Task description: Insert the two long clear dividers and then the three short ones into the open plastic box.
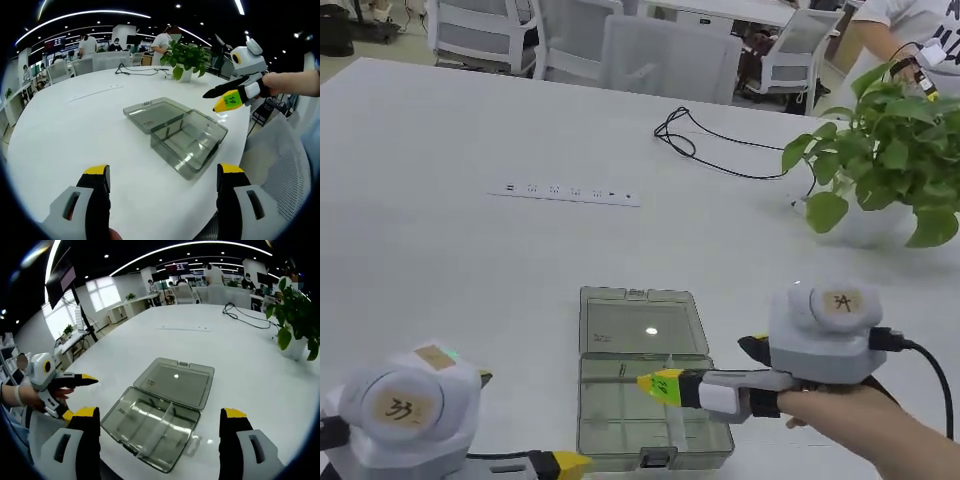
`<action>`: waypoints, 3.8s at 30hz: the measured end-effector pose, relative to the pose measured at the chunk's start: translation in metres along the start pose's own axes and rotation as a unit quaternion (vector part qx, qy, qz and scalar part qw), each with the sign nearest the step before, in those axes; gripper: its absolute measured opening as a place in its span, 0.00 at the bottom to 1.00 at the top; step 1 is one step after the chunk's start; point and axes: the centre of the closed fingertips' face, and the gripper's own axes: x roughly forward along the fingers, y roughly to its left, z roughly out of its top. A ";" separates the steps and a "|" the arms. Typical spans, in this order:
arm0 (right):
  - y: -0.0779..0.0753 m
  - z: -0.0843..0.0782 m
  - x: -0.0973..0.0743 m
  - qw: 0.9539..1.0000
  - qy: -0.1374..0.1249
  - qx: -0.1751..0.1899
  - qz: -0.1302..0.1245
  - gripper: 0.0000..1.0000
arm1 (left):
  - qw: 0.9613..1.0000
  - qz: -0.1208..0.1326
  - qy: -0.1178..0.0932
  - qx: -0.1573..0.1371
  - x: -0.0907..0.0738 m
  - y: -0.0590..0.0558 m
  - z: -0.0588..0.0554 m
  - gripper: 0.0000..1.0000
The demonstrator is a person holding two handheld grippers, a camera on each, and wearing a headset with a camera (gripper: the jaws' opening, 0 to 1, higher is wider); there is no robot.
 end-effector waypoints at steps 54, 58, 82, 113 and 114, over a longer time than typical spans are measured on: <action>-0.020 -0.057 -0.043 1.000 -0.018 0.012 0.013 0.92 | 0.952 0.136 0.271 -0.031 -0.021 0.106 -0.068 0.46; -0.020 -0.058 -0.043 1.000 -0.015 0.014 0.014 0.90 | 0.953 0.127 0.273 -0.034 -0.016 0.104 -0.066 0.40; -0.016 -0.058 -0.040 1.000 -0.005 0.011 0.021 0.85 | 0.955 0.127 0.260 -0.062 -0.014 0.111 -0.062 0.31; -0.006 -0.058 -0.035 0.999 0.002 0.013 0.031 0.82 | 0.967 0.121 0.210 -0.078 -0.021 0.104 -0.052 0.30; -0.005 -0.058 -0.035 0.999 0.002 0.012 0.031 0.82 | 0.967 0.120 0.210 -0.076 -0.021 0.104 -0.052 0.30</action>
